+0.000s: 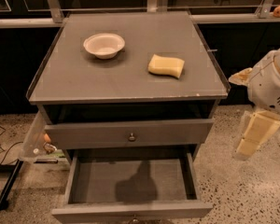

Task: Close middle drawer

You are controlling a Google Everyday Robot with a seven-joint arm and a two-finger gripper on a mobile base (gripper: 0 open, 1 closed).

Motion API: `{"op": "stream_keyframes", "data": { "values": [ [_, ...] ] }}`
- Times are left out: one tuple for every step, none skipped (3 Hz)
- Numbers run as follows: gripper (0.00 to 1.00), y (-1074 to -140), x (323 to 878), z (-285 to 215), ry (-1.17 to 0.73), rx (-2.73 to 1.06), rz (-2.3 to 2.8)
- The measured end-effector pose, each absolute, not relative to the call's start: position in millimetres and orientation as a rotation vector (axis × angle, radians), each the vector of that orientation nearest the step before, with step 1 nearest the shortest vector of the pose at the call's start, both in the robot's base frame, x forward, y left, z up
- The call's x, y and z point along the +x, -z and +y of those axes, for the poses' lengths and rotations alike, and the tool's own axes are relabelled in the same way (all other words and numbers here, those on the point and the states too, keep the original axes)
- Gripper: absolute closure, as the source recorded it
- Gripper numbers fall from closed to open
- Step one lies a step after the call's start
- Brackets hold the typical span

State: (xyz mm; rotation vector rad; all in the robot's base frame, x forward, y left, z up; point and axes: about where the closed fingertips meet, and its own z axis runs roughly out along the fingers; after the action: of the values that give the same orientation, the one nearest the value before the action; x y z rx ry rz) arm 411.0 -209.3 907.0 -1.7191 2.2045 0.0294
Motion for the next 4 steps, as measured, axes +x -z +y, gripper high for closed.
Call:
{"op": "stream_keyframes", "data": {
  "values": [
    [0.00, -888.6, 400.3, -206.1, -0.078, -1.741, 2.206],
    [0.00, -830.6, 382.5, -208.2, -0.257, -1.687, 2.265],
    [0.19, -779.6, 365.4, -209.8, -0.384, -1.626, 2.288],
    [0.42, -737.6, 354.4, -210.1, -0.407, -1.586, 2.254]
  ]
}}
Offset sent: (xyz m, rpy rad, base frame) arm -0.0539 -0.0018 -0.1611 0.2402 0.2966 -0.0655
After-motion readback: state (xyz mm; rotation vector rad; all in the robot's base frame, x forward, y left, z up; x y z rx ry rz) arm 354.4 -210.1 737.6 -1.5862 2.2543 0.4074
